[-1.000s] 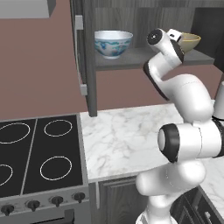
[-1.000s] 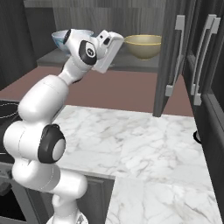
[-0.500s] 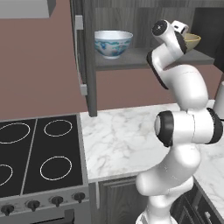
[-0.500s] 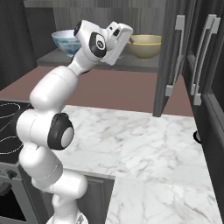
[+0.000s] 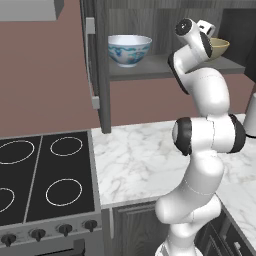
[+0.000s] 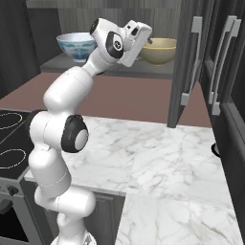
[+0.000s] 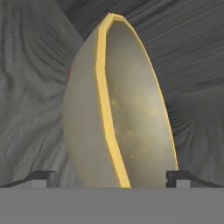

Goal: Move the bowls from the cabinet to the plates on the dining table.

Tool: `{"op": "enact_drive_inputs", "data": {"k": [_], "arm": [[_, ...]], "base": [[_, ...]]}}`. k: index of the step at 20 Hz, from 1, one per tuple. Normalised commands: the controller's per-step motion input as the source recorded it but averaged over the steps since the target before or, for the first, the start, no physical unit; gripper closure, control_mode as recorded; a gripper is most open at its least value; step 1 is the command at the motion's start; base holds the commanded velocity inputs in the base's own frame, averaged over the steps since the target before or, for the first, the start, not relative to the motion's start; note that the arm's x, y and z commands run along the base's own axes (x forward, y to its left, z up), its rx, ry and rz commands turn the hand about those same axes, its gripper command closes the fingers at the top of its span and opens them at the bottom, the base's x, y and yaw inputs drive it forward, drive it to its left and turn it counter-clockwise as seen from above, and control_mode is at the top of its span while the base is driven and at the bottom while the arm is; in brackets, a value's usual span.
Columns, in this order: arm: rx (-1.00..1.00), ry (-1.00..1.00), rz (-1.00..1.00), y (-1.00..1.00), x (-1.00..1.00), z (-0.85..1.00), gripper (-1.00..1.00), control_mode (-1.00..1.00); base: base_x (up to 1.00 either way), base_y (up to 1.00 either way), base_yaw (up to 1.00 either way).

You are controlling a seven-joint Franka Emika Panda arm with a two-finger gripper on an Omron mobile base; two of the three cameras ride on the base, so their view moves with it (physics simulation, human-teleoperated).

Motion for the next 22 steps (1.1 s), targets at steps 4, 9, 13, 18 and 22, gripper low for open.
{"op": "enact_drive_inputs", "data": {"k": [4,9,13,18,22], "arm": [[0.0,0.0,0.0,-0.17,0.28,0.0,-1.0,-1.0],[0.0,0.0,0.0,-0.09,0.08,-0.09,-1.0,-1.0],[0.0,0.0,0.0,-0.02,0.0,-0.39,-1.0,-1.0],[0.0,0.0,0.01,0.0,0.0,-0.49,-1.0,-1.0],[0.0,0.0,0.01,0.0,0.0,-0.38,1.0,-1.0]], "base": [[0.0,0.0,0.0],[0.0,0.0,0.0],[0.0,0.0,0.0],[0.0,0.0,0.0],[0.0,0.0,0.0]]}}
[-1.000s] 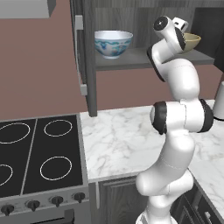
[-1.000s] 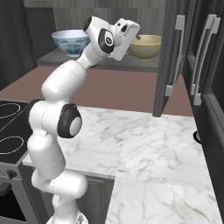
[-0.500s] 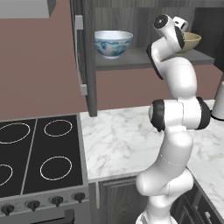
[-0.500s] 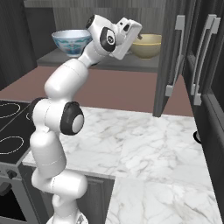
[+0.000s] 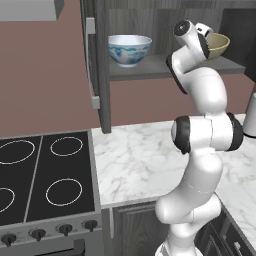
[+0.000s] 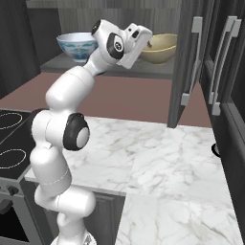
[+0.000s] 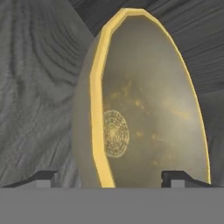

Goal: Move the bowls from the cabinet to the plates on the dining table.

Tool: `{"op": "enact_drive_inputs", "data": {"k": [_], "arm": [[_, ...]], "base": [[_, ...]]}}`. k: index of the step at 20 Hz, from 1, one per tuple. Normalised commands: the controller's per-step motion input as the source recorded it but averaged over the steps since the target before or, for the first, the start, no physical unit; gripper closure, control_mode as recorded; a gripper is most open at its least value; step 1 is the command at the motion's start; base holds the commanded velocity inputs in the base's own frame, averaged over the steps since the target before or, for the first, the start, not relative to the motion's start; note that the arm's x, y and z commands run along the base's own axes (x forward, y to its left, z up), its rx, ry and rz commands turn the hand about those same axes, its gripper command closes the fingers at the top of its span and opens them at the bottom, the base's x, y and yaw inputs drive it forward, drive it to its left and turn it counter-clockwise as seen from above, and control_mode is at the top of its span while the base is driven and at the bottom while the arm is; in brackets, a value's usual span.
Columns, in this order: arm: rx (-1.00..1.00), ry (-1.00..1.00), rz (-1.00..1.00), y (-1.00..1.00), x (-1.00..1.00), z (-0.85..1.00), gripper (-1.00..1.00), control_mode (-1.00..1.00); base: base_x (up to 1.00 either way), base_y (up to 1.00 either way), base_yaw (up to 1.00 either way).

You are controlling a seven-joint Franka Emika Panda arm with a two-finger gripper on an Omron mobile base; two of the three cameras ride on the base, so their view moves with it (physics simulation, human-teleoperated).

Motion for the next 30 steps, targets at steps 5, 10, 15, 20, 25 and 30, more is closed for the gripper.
{"op": "enact_drive_inputs", "data": {"k": [5,10,15,20,25,30], "arm": [[0.0,0.0,0.01,0.0,0.0,-0.2,1.0,-1.0],[0.0,0.0,0.0,0.0,0.0,-0.11,1.0,-1.0],[0.0,0.0,0.03,0.0,-0.1,-0.07,1.0,-1.0],[0.0,-0.05,0.05,0.09,-0.71,0.0,1.0,-1.0],[0.0,-0.08,0.06,0.22,-0.99,0.0,1.0,-1.0],[0.0,-0.07,0.07,0.25,-0.93,-0.18,1.0,-1.0]], "base": [[0.0,0.0,0.0],[0.0,0.0,0.0],[0.0,0.0,0.0],[0.0,0.0,0.0],[0.0,0.0,0.0],[0.0,0.0,0.0]]}}
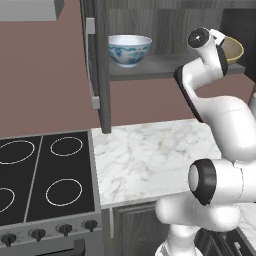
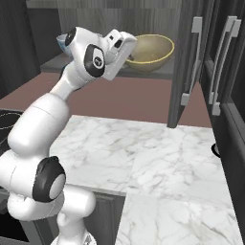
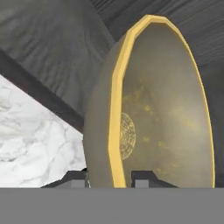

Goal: Move the bowls from the cabinet to the plates on the dining table.

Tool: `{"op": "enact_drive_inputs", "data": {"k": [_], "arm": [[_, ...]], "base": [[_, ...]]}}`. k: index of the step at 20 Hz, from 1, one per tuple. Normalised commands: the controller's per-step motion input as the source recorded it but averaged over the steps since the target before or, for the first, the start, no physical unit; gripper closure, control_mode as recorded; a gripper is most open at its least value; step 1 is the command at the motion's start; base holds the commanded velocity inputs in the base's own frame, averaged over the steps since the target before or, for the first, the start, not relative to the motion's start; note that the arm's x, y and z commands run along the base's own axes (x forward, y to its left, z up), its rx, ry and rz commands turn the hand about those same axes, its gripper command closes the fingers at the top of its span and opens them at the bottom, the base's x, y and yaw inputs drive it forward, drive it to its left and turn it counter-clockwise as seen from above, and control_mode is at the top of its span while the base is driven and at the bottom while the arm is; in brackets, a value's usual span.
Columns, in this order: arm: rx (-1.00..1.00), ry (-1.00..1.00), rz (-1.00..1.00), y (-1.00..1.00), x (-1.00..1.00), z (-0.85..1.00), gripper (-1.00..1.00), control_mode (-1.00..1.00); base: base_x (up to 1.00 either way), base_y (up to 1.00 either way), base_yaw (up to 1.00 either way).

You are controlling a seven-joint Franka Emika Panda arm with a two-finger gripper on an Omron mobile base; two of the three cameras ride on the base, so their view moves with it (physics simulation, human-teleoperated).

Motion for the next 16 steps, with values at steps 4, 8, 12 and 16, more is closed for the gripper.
{"op": "enact_drive_inputs", "data": {"k": [4,8,12,16], "arm": [[0.0,-0.05,0.09,0.25,-0.83,-0.3,1.0,-1.0],[0.0,-0.03,0.1,0.28,-0.78,-0.31,1.0,-1.0],[0.0,-0.01,0.1,0.26,-0.68,-0.37,1.0,-1.0],[0.0,0.0,0.1,0.18,-0.49,-0.54,1.0,-1.0]], "base": [[0.0,0.0,0.0],[0.0,0.0,0.0],[0.0,0.0,0.0],[0.0,0.0,0.0]]}}
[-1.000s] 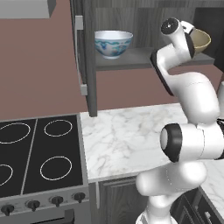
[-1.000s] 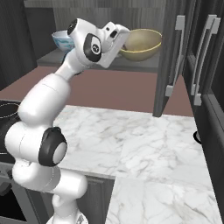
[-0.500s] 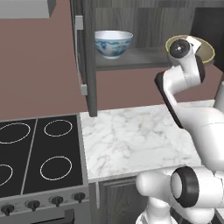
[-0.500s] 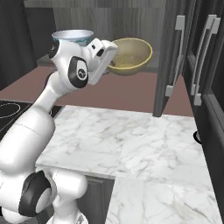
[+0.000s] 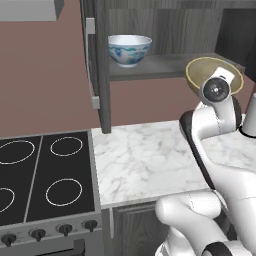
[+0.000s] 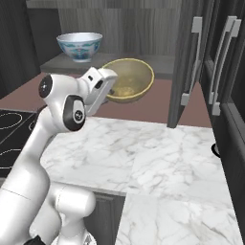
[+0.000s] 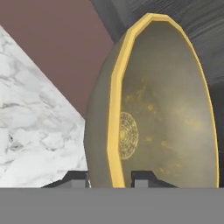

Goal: Move the bowls from the cabinet to the plates on the dining table.

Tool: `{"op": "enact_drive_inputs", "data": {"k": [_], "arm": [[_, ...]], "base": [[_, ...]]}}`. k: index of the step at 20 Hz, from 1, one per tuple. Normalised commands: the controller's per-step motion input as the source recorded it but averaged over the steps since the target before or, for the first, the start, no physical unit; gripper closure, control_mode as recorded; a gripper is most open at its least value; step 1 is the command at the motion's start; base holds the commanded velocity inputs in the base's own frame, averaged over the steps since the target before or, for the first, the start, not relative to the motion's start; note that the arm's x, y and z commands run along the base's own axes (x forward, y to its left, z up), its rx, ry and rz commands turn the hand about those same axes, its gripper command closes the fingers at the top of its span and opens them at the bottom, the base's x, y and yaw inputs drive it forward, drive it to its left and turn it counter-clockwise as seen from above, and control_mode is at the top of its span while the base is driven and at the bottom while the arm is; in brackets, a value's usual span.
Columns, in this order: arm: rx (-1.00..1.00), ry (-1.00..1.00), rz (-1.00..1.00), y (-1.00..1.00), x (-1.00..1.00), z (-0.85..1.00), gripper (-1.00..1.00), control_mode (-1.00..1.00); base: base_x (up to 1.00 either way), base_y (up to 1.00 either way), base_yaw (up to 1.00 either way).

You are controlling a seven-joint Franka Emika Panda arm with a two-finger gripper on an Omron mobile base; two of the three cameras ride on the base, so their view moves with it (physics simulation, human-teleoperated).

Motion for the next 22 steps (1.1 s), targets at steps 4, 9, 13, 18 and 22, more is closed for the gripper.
{"op": "enact_drive_inputs", "data": {"k": [4,9,13,18,22], "arm": [[0.0,0.0,0.07,0.03,-0.31,-0.47,1.0,-1.0],[0.0,0.0,0.05,0.0,-0.16,-0.37,1.0,-1.0],[0.0,0.0,0.02,0.0,-0.02,-0.32,1.0,-1.0],[0.0,0.0,0.0,0.0,0.0,-0.14,1.0,-1.0],[0.0,0.0,0.0,0.01,0.0,-0.08,1.0,-1.0]], "base": [[0.0,0.0,0.0],[0.0,0.0,0.0],[0.0,0.0,0.0],[0.0,0.0,0.0],[0.0,0.0,0.0]]}}
